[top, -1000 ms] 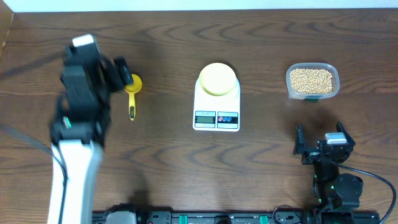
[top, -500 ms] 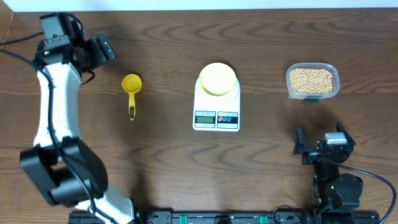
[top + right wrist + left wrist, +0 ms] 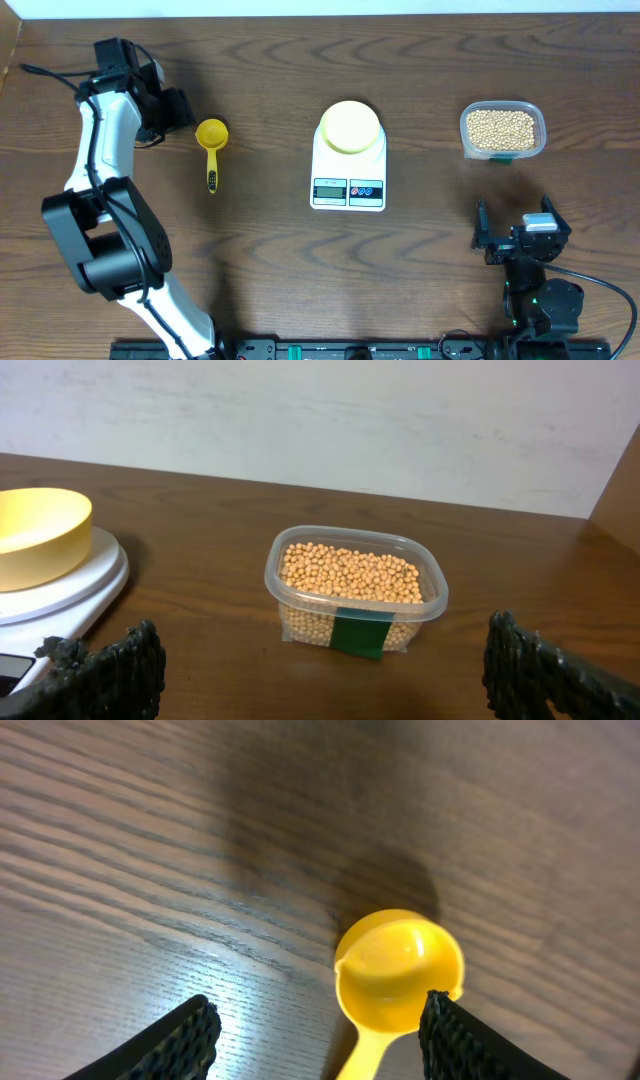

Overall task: Scoop item into bowl and weigh 50g on scale
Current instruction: 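Move the left gripper over the yellow scoop and lower it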

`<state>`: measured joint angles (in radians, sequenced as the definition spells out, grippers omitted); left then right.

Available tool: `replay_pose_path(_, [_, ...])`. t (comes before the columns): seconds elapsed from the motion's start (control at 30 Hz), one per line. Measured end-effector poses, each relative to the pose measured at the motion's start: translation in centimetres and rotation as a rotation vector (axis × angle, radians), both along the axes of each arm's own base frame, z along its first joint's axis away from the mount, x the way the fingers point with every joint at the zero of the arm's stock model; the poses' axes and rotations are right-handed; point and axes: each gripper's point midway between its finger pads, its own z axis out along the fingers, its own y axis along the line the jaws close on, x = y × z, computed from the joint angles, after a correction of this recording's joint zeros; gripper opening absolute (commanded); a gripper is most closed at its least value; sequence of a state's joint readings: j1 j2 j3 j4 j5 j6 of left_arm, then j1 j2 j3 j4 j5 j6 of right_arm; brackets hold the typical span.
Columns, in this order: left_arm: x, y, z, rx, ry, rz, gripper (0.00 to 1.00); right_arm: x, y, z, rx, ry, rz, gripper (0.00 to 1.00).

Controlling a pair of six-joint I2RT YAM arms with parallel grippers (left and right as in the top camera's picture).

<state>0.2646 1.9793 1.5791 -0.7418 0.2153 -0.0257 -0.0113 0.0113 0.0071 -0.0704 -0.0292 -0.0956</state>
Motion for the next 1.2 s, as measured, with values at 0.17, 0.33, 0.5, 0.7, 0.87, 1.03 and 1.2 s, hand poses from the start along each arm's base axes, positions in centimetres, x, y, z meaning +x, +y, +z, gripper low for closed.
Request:
replay_pose_path(0.17, [0.1, -0.1, -1.0, 0.020, 0.009, -0.063, 0.66, 0.0, 0.0, 0.0, 0.000, 0.000, 0.000, 0.99])
replay_pose_path(0.33, [1.0, -0.4, -0.7, 0.065, -0.029, -0.165, 0.66, 0.0, 0.0, 0.0, 0.000, 0.000, 0.000, 0.99])
replay_pose_path(0.5, [1.9, -1.1, -0.4, 0.108, -0.066, -0.255, 0.66, 0.0, 0.0, 0.0, 0.000, 0.000, 0.000, 0.99])
replay_pose_path(0.7, [2.2, -1.0, -0.6, 0.145, -0.078, -0.294, 0.62, 0.0, 0.0, 0.0, 0.000, 0.000, 0.000, 0.99])
replay_pose_path(0.87, [1.5, -1.0, -1.6, 0.149, -0.051, -0.299, 0.62, 0.0, 0.0, 0.0, 0.000, 0.000, 0.000, 0.99])
replay_pose_path(1.03, [0.5, -1.5, -3.0, 0.141, -0.017, -0.309, 0.62, 0.0, 0.0, 0.0, 0.000, 0.000, 0.000, 0.99])
replay_pose_path(1.2, [0.4, -2.6, -4.1, 0.150, -0.025, -0.347, 0.62, 0.0, 0.0, 0.0, 0.000, 0.000, 0.000, 0.99])
